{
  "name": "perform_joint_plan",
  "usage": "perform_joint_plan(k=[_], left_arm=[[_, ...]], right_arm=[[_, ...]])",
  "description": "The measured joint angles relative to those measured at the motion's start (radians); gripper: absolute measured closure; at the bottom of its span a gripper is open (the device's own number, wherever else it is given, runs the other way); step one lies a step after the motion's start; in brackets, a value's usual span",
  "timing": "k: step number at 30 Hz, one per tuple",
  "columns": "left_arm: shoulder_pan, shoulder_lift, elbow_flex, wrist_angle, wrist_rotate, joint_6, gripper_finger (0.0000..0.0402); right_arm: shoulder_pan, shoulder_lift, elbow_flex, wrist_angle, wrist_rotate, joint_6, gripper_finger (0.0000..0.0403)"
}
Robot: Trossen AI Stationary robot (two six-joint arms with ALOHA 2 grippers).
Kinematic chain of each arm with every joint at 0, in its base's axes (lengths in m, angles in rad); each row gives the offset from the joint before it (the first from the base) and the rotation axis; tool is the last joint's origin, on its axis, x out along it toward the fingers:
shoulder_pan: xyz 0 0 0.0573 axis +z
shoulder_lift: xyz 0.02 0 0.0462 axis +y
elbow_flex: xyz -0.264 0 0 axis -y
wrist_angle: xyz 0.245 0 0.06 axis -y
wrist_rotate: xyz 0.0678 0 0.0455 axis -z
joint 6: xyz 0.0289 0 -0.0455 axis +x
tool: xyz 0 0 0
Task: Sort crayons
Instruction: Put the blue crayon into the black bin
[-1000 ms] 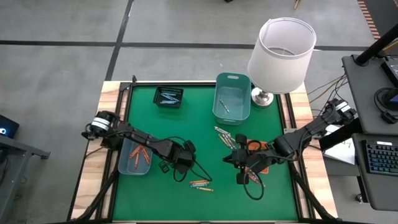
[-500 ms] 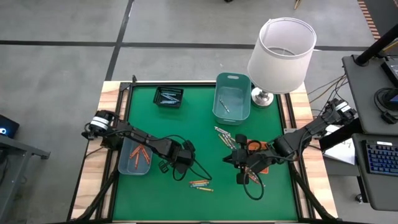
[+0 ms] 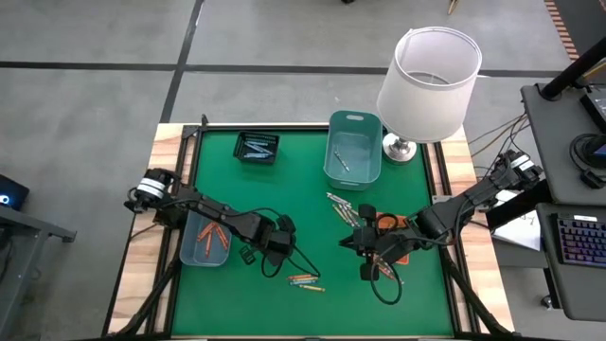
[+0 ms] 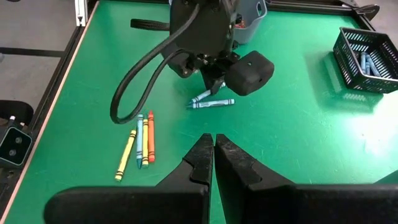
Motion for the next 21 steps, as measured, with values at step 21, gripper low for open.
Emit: perform_joint_plan(k=[21], left_arm=[[0.42,-0.393,0.164,-0.322,-0.044,-0.004,0.0401]], right_arm=[[0.0,0.0,-0.001,-0.003,-0.003,0.0,0.0394]])
